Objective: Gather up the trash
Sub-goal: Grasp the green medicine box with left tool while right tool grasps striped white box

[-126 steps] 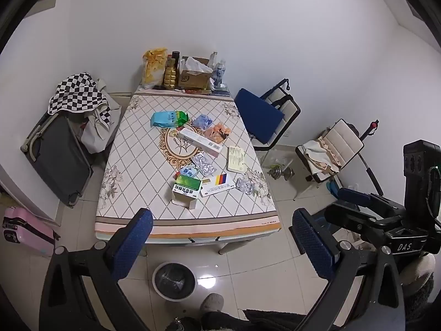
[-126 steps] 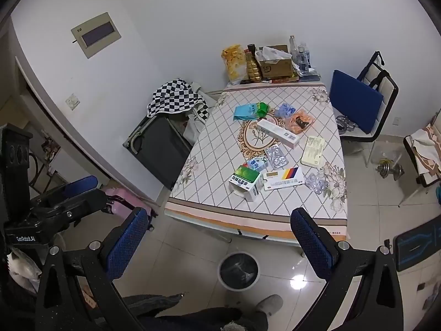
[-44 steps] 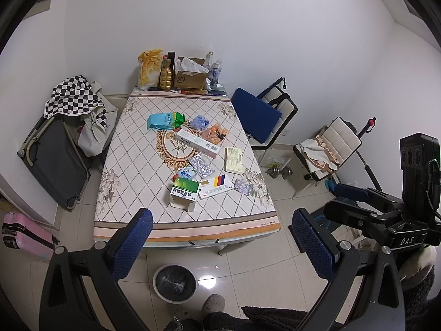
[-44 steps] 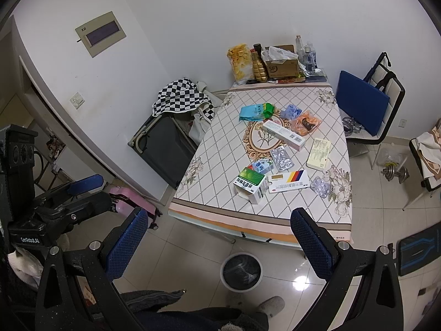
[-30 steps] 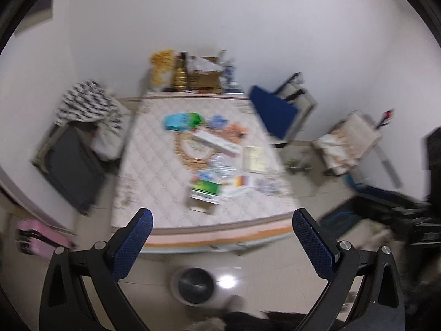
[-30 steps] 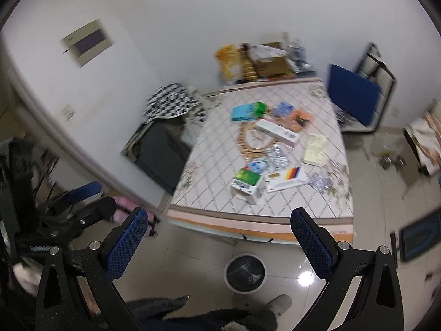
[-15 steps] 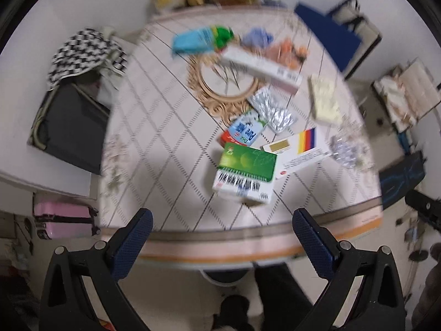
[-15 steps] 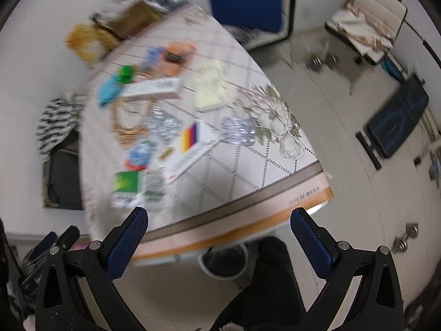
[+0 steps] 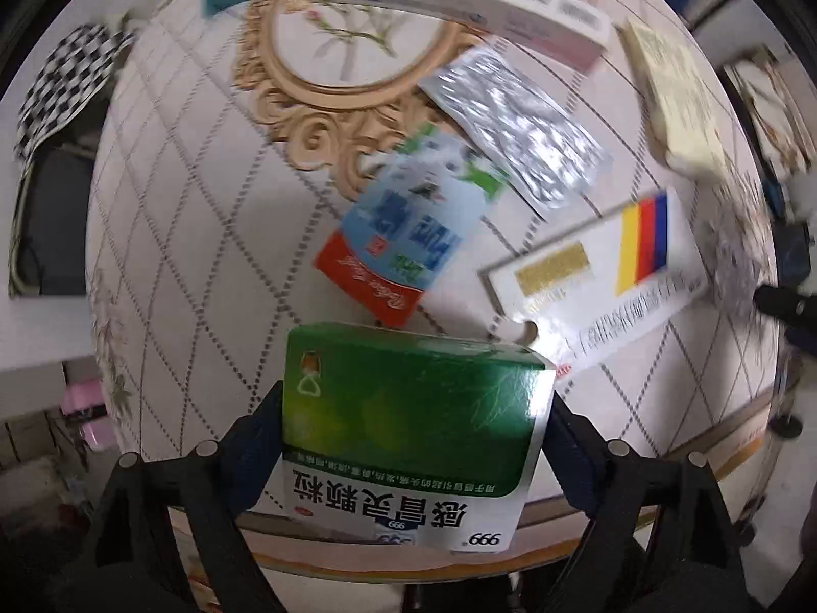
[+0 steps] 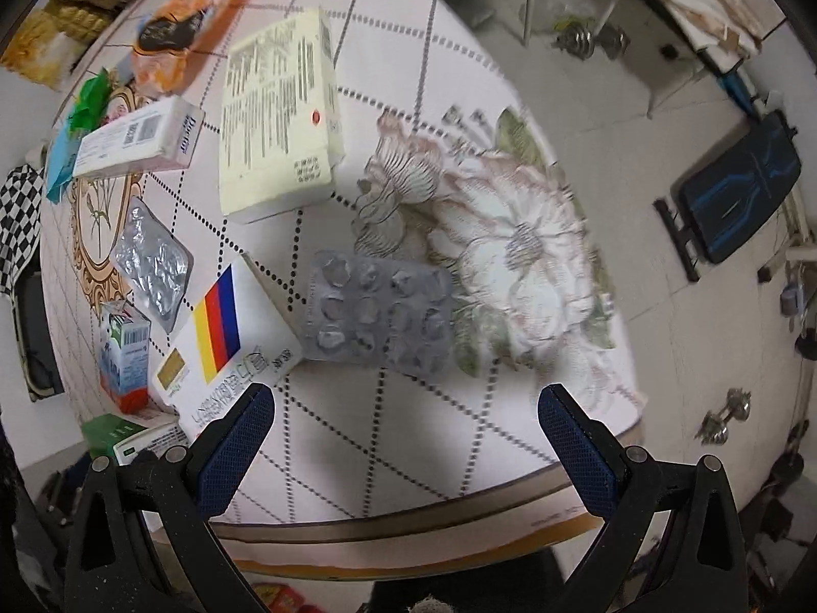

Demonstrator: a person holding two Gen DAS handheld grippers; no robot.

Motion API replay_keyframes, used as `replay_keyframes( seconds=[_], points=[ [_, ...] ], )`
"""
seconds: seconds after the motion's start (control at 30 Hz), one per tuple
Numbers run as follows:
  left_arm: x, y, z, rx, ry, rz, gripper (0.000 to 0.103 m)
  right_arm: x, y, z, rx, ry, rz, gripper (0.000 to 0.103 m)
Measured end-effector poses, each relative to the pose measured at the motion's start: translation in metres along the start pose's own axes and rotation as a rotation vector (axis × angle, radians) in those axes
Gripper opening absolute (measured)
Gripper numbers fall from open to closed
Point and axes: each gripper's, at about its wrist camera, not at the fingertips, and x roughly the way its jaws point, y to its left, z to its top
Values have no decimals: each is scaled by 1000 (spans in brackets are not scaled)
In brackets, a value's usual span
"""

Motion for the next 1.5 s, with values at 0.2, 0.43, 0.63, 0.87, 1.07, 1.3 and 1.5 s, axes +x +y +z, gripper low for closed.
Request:
replay_keyframes(
  seconds=[0.2,0.43,0.63,0.87,1.07,1.3,1.5],
  points=[
    [-20,60,-25,-262,-34,66,90,24,41,-1,123,84,116,103],
    [-11,102,-42,-425,4,91,90,70,99,2,259,150,125,103],
    [-11,115,-48,-454,0,81,90,78,124,6,262,66,-70,97],
    [0,111,-66,-429,7,39,90,85,169,-19,-212,14,-200,93],
    [5,104,-82,-398,18,0,90,97,183,-72,-696,25,-293,93],
    [0,108,-80,-375,0,15,90,100,159,-79,-560,-22,-266,98],
    [3,99,-67,-370,-19,21,90,96,132,-35,-298,8,-192,97]
  ],
)
